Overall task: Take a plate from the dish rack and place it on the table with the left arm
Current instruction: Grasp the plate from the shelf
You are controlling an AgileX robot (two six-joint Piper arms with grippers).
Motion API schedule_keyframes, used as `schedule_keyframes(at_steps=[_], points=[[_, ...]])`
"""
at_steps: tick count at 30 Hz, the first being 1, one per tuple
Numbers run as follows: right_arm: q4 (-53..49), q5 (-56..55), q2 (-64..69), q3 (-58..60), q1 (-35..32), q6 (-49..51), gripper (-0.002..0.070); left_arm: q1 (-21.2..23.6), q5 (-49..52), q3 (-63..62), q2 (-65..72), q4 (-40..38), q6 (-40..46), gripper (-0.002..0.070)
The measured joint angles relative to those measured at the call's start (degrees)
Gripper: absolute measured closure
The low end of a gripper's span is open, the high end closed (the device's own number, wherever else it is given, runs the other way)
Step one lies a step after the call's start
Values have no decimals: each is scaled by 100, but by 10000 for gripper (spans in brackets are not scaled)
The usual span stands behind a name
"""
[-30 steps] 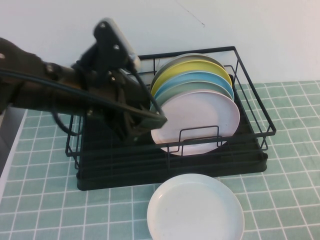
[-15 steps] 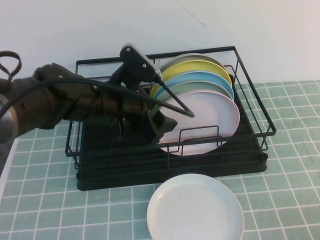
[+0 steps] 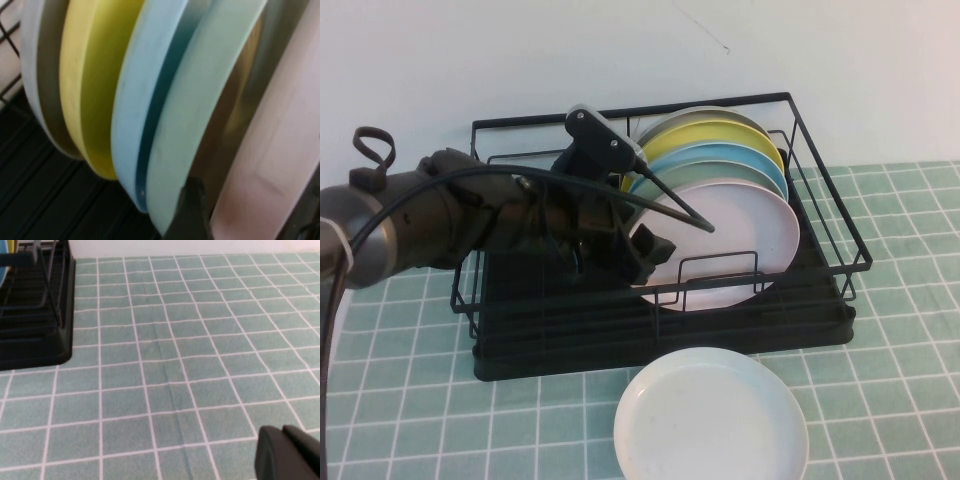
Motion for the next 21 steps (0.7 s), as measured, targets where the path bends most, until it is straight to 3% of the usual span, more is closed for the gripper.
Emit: schedule_keyframes(at_steps=[5,7,10,12,14,21], points=[[0,0,0,0,0,0,678,-35,11,-193,118,-153,65,141],[0,0,0,0,0,0,678,-35,21,-258,176,-236,65,181],[0,0,0,0,0,0,678,-35,23,-336,191,-296,73,319],[0,0,0,0,0,0,678,-35,-13,-372,191,-332,73,466],[0,0,0,0,0,0,678,-35,-83,-397,191,-279,156,561],[0,0,0,0,0,0,678,-35,-10,-407,177,-10,221,573]])
